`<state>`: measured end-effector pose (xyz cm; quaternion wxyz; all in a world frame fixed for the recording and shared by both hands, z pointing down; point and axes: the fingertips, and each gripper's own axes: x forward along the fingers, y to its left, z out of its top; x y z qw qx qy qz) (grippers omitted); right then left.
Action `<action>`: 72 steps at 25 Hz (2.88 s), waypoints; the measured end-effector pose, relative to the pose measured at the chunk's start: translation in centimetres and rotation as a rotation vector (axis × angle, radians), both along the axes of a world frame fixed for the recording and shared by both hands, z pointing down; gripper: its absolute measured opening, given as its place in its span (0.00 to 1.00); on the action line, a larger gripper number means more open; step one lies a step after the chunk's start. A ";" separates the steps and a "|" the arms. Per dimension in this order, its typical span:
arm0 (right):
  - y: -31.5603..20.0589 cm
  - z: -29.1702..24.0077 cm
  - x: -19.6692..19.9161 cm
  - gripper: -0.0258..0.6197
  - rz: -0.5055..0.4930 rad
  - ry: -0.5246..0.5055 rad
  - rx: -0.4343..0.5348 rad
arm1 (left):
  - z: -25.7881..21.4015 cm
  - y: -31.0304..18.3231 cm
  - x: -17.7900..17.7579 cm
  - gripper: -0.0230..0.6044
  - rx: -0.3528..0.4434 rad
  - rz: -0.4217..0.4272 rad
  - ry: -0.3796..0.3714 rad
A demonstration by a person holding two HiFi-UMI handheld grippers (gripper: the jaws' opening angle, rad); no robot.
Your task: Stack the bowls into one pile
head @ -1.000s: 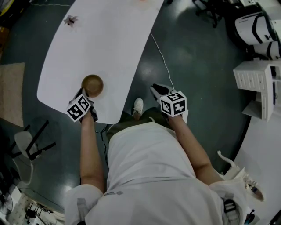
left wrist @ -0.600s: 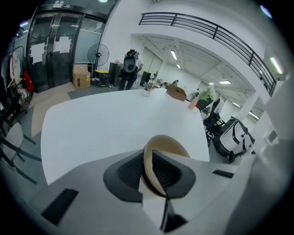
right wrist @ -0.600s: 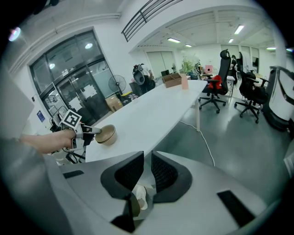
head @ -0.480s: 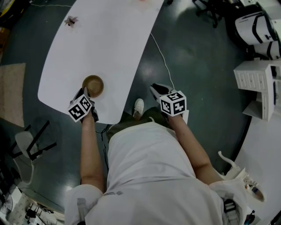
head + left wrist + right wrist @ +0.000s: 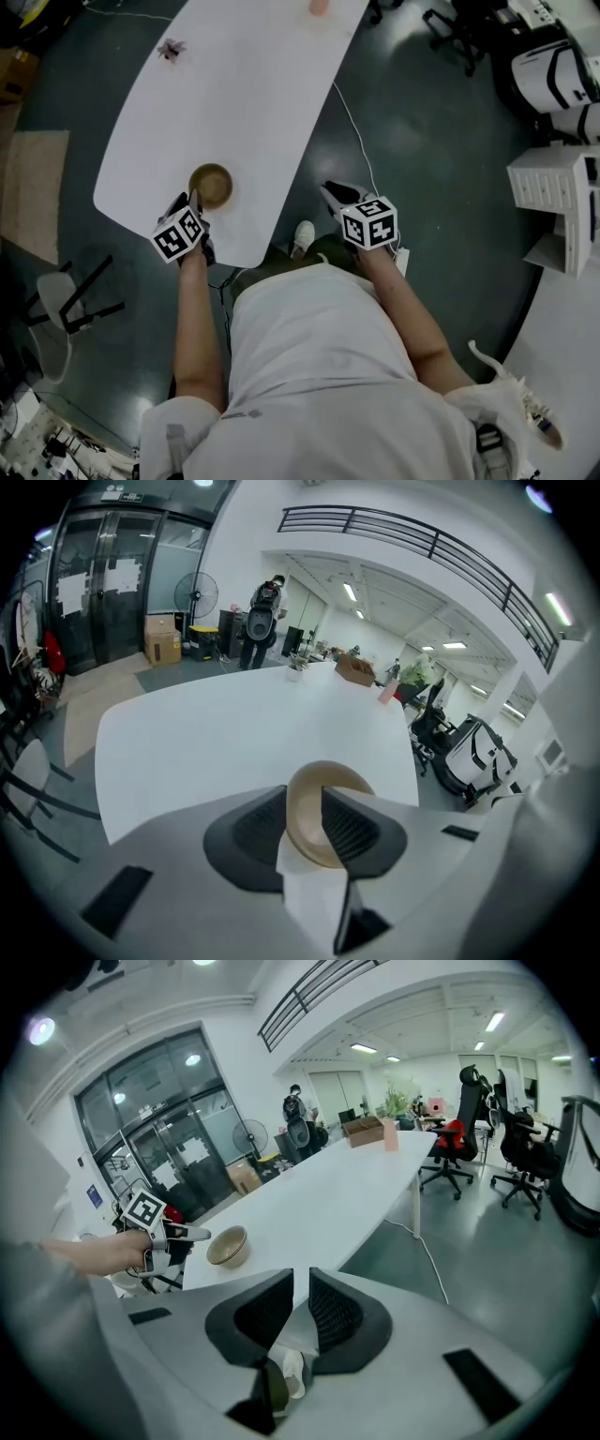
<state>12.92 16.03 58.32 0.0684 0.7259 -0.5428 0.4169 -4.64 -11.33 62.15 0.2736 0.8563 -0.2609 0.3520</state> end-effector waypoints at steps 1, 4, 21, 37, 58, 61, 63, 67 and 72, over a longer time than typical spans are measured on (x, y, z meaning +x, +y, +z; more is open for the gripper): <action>-0.5 -0.2 0.0 0.13 -0.009 0.002 0.009 | -0.3 0.1 0.0 0.22 0.001 0.006 0.006; -2.2 -1.0 -0.2 0.13 -0.037 0.011 0.037 | -1.3 0.4 0.1 0.22 0.009 0.020 0.031; -13.3 -9.2 -3.5 0.07 -0.245 0.063 0.270 | -13.4 0.9 0.8 0.04 0.160 0.066 0.294; -20.2 -19.1 -7.6 0.06 -0.426 0.156 0.537 | -23.6 -0.9 -0.8 0.04 0.412 0.073 0.498; -21.7 -21.4 -9.2 0.05 -0.515 0.279 0.611 | -25.7 -0.7 -2.0 0.04 0.541 0.112 0.500; -21.5 -21.2 -9.2 0.05 -0.515 0.288 0.605 | -25.7 -0.4 -2.1 0.04 0.544 0.114 0.499; -21.5 -21.0 -9.4 0.05 -0.517 0.286 0.597 | -25.7 -0.3 -2.3 0.04 0.551 0.116 0.495; -21.4 -20.4 -9.3 0.05 -0.511 0.276 0.584 | -25.4 0.0 -2.2 0.04 0.553 0.132 0.495; -21.3 -20.2 -9.1 0.05 -0.503 0.275 0.572 | -25.6 0.0 -2.1 0.04 0.568 0.145 0.483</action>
